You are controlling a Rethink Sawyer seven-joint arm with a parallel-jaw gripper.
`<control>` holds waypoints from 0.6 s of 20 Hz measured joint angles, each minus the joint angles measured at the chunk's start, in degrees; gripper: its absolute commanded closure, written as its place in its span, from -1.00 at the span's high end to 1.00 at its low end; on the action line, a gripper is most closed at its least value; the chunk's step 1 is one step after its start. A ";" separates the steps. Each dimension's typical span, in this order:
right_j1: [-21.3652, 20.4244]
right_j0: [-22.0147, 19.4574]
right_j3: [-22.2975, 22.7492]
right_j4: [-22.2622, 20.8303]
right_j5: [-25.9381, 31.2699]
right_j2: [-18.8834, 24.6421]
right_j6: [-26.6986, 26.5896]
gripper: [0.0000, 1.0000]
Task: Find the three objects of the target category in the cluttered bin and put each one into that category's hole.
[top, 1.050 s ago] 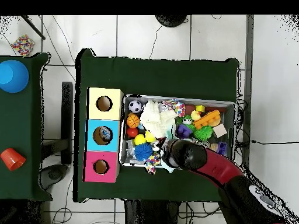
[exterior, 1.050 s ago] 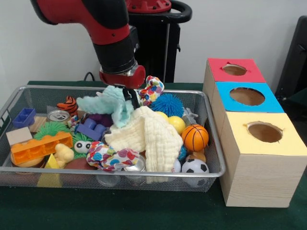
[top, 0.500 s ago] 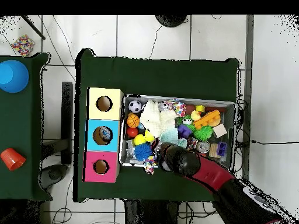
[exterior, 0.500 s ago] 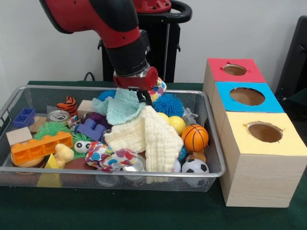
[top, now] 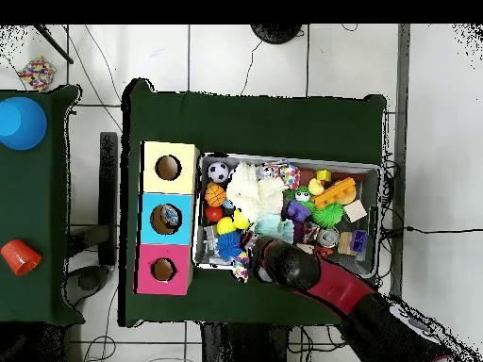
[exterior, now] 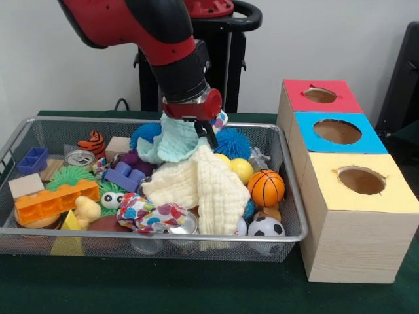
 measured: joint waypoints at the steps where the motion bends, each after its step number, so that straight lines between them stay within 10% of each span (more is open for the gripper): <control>1: 0.05 0.02 0.08 0.00 0.00 0.00 0.00 -1.00; 12: -5.18 8.43 0.19 -0.01 0.01 -4.93 0.00 -1.00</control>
